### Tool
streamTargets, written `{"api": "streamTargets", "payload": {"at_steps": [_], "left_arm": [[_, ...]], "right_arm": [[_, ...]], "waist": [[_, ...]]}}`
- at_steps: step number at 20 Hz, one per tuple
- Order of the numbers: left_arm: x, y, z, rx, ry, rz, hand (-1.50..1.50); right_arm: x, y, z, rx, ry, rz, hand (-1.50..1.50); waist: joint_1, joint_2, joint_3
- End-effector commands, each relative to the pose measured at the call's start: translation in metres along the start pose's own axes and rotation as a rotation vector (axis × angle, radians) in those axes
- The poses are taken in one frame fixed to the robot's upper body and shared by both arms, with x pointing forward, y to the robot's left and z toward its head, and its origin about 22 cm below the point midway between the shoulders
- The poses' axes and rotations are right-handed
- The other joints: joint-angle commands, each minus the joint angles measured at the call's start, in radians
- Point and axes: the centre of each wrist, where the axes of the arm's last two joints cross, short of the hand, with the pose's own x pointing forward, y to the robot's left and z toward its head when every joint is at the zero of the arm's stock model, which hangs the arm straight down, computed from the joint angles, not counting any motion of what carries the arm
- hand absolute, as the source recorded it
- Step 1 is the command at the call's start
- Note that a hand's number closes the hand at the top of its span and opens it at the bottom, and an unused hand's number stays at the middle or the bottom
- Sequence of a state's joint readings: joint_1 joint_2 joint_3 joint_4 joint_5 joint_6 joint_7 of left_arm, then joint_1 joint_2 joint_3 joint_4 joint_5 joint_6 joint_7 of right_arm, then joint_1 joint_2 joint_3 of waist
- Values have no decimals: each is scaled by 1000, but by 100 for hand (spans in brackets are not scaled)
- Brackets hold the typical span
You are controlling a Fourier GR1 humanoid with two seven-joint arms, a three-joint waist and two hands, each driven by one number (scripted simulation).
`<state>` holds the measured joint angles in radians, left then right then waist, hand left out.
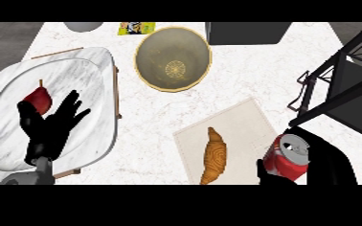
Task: Pick the can from the placemat and place it in the tiered shelf
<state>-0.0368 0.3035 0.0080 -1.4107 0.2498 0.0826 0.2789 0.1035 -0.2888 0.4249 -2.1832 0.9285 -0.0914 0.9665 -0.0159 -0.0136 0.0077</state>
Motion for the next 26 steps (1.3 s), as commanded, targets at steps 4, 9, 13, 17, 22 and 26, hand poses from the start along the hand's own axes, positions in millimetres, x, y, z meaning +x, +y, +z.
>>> {"api": "streamTargets", "payload": {"at_steps": [4, 9, 13, 17, 22, 26], "left_arm": [[-21, 0, -3, -7, 72, 2, 0], [-20, -7, 4, -8, 78, -6, 0], [-21, -17, -7, -4, 69, 6, 0], [-21, -8, -1, -3, 72, -1, 0], [-22, -9, 2, -16, 69, 5, 0], [-17, -11, 3, -18, 73, 14, 0]], "right_arm": [[31, -76, 35, -246, 43, -20, 150], [32, -113, 35, -336, 21, 0, 150], [46, -128, 16, -379, 37, 6, 150], [49, -152, -7, -429, 55, -62, 150], [53, -191, -38, -468, 66, -77, 150], [47, -232, -72, -467, 114, -62, 150]], "waist": [[0, 10, -12], [-11, 3, -11], [-15, 8, -13], [-16, 5, -11], [-11, 4, -10], [-4, 6, -9]]}}
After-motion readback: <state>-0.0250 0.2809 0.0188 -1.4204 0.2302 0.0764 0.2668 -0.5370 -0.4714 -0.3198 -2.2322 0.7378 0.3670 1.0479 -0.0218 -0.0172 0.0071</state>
